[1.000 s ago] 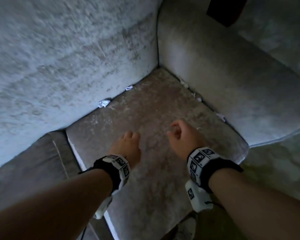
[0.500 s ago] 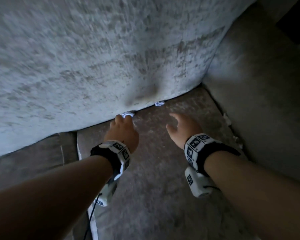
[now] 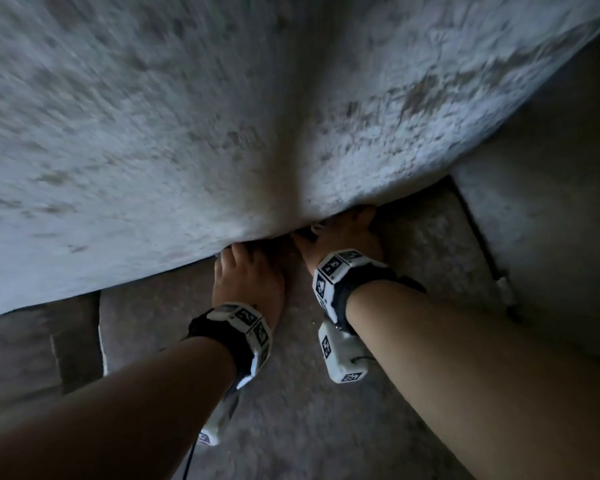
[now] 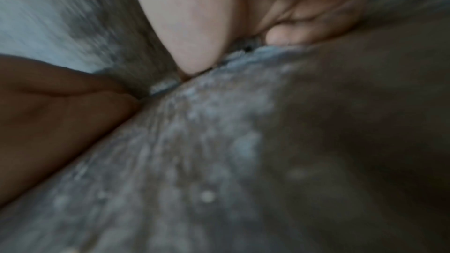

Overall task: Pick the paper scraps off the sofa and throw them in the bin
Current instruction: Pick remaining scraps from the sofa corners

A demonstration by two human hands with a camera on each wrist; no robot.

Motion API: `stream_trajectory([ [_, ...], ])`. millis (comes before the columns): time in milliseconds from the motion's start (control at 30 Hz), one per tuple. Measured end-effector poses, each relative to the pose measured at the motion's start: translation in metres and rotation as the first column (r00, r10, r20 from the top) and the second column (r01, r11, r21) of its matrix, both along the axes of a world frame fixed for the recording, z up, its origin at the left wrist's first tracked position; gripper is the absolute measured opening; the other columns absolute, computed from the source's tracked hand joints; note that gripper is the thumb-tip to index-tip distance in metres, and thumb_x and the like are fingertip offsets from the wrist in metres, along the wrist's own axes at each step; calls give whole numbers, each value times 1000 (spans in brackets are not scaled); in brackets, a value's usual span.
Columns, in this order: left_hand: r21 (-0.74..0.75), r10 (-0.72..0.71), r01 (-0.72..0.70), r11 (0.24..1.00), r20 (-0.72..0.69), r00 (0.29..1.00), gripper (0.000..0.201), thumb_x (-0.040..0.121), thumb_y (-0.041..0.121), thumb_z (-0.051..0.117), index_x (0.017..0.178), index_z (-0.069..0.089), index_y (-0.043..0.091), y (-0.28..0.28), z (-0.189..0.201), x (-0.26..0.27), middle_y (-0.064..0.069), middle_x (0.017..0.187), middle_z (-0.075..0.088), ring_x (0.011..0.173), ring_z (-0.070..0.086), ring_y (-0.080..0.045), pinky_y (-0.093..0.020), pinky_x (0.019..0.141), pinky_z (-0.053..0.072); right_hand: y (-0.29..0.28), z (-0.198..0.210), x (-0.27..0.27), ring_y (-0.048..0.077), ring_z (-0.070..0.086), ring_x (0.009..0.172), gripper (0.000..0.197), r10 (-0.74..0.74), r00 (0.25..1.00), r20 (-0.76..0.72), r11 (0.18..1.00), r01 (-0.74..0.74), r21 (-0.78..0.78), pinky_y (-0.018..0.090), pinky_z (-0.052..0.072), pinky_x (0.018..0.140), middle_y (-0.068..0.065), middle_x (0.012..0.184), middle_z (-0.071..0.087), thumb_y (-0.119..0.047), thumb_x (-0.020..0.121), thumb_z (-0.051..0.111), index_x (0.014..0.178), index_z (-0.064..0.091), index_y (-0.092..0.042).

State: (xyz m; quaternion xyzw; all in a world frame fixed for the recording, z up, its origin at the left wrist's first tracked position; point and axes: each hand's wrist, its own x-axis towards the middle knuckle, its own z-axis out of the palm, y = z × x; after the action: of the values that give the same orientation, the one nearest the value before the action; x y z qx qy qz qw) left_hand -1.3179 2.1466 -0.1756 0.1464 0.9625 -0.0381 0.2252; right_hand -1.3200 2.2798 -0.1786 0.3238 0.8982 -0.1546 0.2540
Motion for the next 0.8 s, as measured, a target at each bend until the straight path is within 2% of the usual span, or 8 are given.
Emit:
stream_trajectory([
  [100,-5,-30,30,1000,11,1000,38,78,28,62,100,61,-3,-2,-10,-2,-26,98,58,91,56,-42,-48,83,48,-5,-24,-5,43,22,139,95,-18,995,95,1000,17,14,49,32,104,26,156,3,-63,91,38,151,4,0],
  [267,-53,-43,46,998,69,997,50,85,39,50,112,57,-2,0,-3,-7,-24,110,56,100,53,-40,-47,88,45,-4,-36,-16,41,27,139,65,13,990,139,1000,-15,16,50,36,104,17,159,0,-32,97,37,152,14,-8],
  [333,-78,-27,34,996,80,996,55,92,44,40,126,46,2,1,-3,-9,-21,127,46,115,44,-38,-46,98,36,-4,-33,-17,39,33,134,65,-51,989,138,997,42,69,49,40,96,20,158,8,-26,94,39,151,18,-5],
  [400,-84,-56,61,995,64,996,55,93,45,36,130,41,4,-2,-5,-10,-20,133,41,121,39,-39,-46,102,32,1,-27,-13,33,41,129,59,-31,995,90,995,22,97,44,45,89,21,154,19,-24,94,41,148,27,-4],
  [500,-85,-101,104,991,38,994,55,93,45,39,128,43,3,-8,-5,-10,-23,131,42,118,41,-41,-49,100,33,14,0,0,32,54,118,43,17,1000,-17,999,-17,28,40,50,85,20,142,37,-22,97,40,137,46,-6],
  [633,-88,-87,90,992,40,995,50,95,42,41,124,46,2,-5,5,-8,-24,124,51,112,50,-42,-48,91,42,29,42,32,33,62,108,39,-188,968,-168,973,161,-165,35,48,86,14,117,64,-31,95,36,105,66,-9],
  [700,-50,-93,96,994,73,993,45,99,32,39,127,43,-2,3,18,-6,-26,119,58,107,58,-42,-47,85,47,36,58,61,33,63,105,45,-225,958,-175,966,196,-167,35,49,86,14,112,67,-36,97,32,105,67,-9],
  [800,-100,-218,238,966,179,959,43,103,19,33,141,39,-1,21,36,0,-20,132,55,118,56,-34,-41,97,44,50,70,113,35,63,105,35,-297,948,-119,941,269,-207,36,50,86,16,112,67,-27,96,42,107,67,-5],
])
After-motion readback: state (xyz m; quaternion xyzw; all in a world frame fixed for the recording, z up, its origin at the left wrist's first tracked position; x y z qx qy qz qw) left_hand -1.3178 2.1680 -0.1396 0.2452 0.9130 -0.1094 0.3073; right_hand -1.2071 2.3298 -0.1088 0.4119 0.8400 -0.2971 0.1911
